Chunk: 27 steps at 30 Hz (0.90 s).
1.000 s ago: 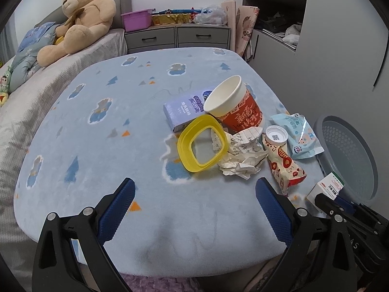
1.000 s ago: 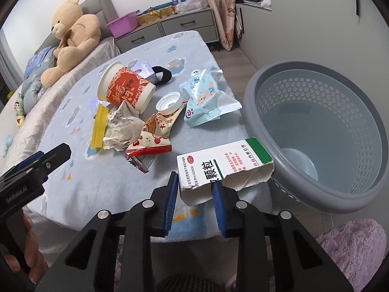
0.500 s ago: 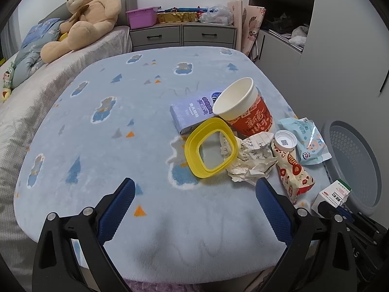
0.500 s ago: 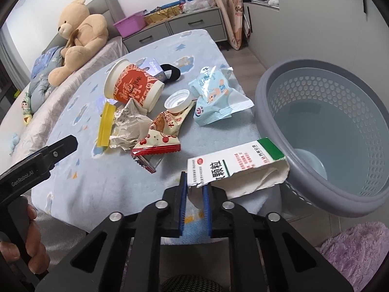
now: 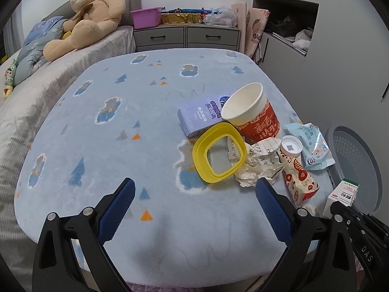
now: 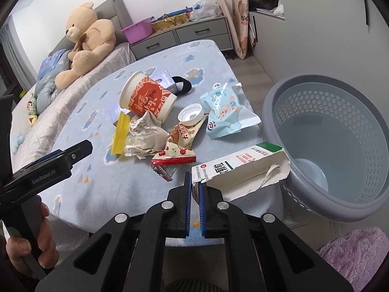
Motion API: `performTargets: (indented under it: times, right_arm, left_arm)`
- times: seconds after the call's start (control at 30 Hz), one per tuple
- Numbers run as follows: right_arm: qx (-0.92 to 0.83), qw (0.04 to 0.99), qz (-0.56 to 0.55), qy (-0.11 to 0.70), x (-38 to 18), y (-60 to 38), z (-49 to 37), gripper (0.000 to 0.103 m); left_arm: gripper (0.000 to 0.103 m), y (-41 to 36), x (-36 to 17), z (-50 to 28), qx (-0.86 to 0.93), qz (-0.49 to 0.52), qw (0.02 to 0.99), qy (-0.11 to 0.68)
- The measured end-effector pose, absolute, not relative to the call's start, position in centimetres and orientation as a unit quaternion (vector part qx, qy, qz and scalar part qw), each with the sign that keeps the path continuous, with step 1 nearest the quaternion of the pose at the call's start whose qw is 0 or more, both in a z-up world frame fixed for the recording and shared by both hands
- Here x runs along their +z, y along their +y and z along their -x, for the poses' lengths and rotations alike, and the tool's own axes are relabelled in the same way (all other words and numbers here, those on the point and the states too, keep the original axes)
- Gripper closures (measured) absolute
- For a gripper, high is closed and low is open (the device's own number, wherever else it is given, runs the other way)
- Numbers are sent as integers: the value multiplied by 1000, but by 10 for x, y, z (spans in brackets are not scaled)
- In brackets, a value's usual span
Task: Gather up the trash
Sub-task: 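Grasp the white-and-red paper cup with the left gripper while the right holds the box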
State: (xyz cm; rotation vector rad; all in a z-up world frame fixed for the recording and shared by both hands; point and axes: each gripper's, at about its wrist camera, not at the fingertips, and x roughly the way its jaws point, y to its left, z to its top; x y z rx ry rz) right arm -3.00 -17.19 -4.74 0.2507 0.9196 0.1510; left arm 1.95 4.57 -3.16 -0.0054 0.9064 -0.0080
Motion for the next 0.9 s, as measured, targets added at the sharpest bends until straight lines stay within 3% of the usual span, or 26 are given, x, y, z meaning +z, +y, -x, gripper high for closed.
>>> performTargets:
  times: [0.37,0.9]
  right_arm:
    - [71,888,-123,438,-42,-174,26,97]
    - [78,878,-135,452,-41,-186,0,97]
  left_arm:
    - [8,30,-10,-62,-43,12,910,412]
    - [8,-16,-24,-134,-118,-31,890,439]
